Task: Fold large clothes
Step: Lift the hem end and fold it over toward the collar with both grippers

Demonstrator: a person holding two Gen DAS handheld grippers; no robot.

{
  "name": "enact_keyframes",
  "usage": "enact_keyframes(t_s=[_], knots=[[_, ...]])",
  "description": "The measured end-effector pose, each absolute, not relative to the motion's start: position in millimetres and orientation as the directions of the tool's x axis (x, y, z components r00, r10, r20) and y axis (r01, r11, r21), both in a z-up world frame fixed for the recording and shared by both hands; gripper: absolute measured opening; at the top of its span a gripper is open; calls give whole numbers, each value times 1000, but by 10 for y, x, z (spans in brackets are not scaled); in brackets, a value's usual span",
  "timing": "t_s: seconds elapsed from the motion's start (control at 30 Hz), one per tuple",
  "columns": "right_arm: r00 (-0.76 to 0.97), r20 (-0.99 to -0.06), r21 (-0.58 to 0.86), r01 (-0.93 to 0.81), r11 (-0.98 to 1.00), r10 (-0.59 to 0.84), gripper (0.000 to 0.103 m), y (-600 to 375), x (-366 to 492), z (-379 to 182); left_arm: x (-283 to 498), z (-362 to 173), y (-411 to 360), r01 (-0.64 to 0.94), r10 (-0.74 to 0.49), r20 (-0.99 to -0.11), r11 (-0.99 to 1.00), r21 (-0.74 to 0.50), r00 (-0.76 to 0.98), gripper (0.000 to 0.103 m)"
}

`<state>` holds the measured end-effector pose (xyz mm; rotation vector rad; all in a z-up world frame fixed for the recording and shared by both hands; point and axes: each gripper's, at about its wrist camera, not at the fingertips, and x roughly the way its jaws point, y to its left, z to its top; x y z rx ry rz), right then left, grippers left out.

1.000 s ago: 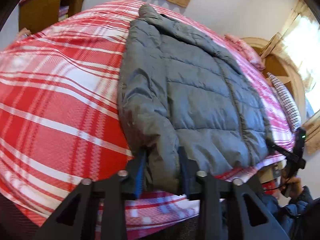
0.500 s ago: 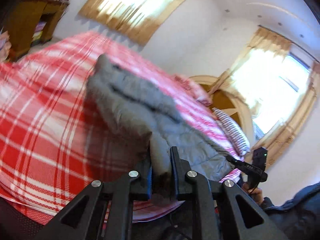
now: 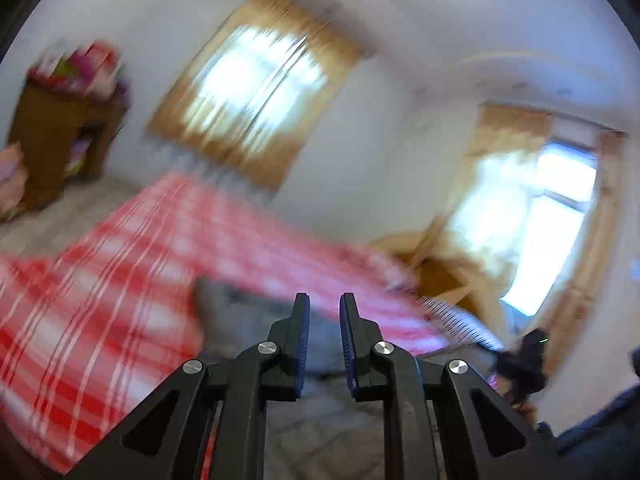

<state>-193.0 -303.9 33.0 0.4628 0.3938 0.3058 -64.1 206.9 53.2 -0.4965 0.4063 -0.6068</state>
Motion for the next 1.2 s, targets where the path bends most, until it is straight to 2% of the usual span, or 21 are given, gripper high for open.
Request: enact_keyframes(t_s=[0.07, 0.17, 0.2, 0.27, 0.33, 0.4, 0.43, 0.67, 0.8, 0.83, 0.87, 0.9, 1.0, 1.07, 1.2], knots=[[870, -304, 490, -206, 847, 387, 12, -3019, -1897, 279, -453, 285, 1998, 366, -626, -372, 737, -567, 685, 15], [865, -315, 487, -206, 849, 391, 12, -3006, -1883, 183, -387, -140, 1828, 313, -619, -528, 770, -556, 582, 16], [862, -324, 490, -198, 849, 389, 12, -3007, -1862, 143, -409, -266, 1775, 301, -618, -568, 775, -555, 544, 19], [852, -338, 514, -188, 837, 399, 12, -3057, -1853, 69, -459, -608, 1643, 253, -627, -633, 772, -583, 454, 36], [846, -347, 530, -179, 829, 405, 12, -3081, -1856, 12, -553, -815, 1592, 221, -642, -649, 759, -612, 409, 65], [847, -355, 523, -171, 835, 396, 12, -3099, -1886, -21, -671, -1015, 1562, 175, -660, -658, 741, -648, 363, 80], [848, -357, 522, -168, 836, 393, 12, -3108, -1892, -38, -690, -1122, 1530, 150, -658, -677, 745, -650, 331, 83], [856, -345, 538, -157, 828, 386, 12, -3156, -1983, -108, -935, -1549, 1154, 46, -659, -746, 752, -658, 95, 82], [855, -349, 544, -148, 826, 383, 12, -3181, -1984, -164, -995, -1631, 990, 51, -651, -756, 759, -649, 61, 82], [856, -351, 542, -145, 828, 379, 12, -3188, -1989, -172, -1014, -1633, 983, 50, -665, -742, 747, -663, 83, 71], [857, -355, 537, -139, 832, 372, 12, -3189, -1989, -174, -1025, -1600, 986, 57, -693, -713, 720, -692, 102, 55], [859, -361, 532, -129, 837, 362, 12, -3195, -1998, -176, -1022, -1554, 1001, 62, -703, -703, 711, -701, 107, 23], [863, -351, 547, -127, 828, 364, 12, -3233, -2035, -178, -1006, -1322, 1072, 113, -713, -677, 699, -706, 183, 17], [867, -340, 546, -134, 827, 365, 12, -3232, -2061, -154, -976, -1149, 1085, 151, -739, -634, 670, -727, 227, 16], [873, -286, 549, -188, 814, 395, 12, -3217, -2137, -22, -945, -605, 1144, 276, -821, -489, 563, -779, 294, 16]])
